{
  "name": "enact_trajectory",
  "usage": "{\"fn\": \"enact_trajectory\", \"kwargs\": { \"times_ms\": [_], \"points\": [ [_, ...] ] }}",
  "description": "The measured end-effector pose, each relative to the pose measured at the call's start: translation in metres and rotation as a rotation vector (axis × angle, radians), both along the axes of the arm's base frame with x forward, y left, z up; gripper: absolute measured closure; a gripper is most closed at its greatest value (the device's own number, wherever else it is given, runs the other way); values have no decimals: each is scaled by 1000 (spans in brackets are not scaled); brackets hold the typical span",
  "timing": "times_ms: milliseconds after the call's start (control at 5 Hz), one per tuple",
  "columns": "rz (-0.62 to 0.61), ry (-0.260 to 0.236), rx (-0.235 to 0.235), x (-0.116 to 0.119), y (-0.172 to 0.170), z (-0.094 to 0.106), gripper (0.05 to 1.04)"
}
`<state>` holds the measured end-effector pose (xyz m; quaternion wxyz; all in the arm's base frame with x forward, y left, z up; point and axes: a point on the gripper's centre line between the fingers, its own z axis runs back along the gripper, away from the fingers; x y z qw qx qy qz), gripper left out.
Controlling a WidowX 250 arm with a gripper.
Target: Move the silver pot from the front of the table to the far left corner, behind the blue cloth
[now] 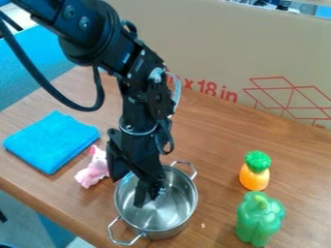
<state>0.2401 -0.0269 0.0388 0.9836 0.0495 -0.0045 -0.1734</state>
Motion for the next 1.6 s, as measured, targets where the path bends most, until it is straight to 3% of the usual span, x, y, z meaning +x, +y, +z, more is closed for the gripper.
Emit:
{"fn": "enact_trajectory", "kwargs": {
  "times_ms": [400,600,800,1000,1200,1400,1600],
  "points": [
    [29,-21,-21,2,1,-2,711],
    [22,-1,-64,0,0,-2,890],
    [1,-23,-109,4,-6,11,978],
    [-5,-66,-138,11,-2,31,1001],
    [53,-194,-188,29,9,80,1001],
    [208,-305,-256,55,38,131,1001],
    [377,-387,-370,75,77,167,1001]
  ]
}}
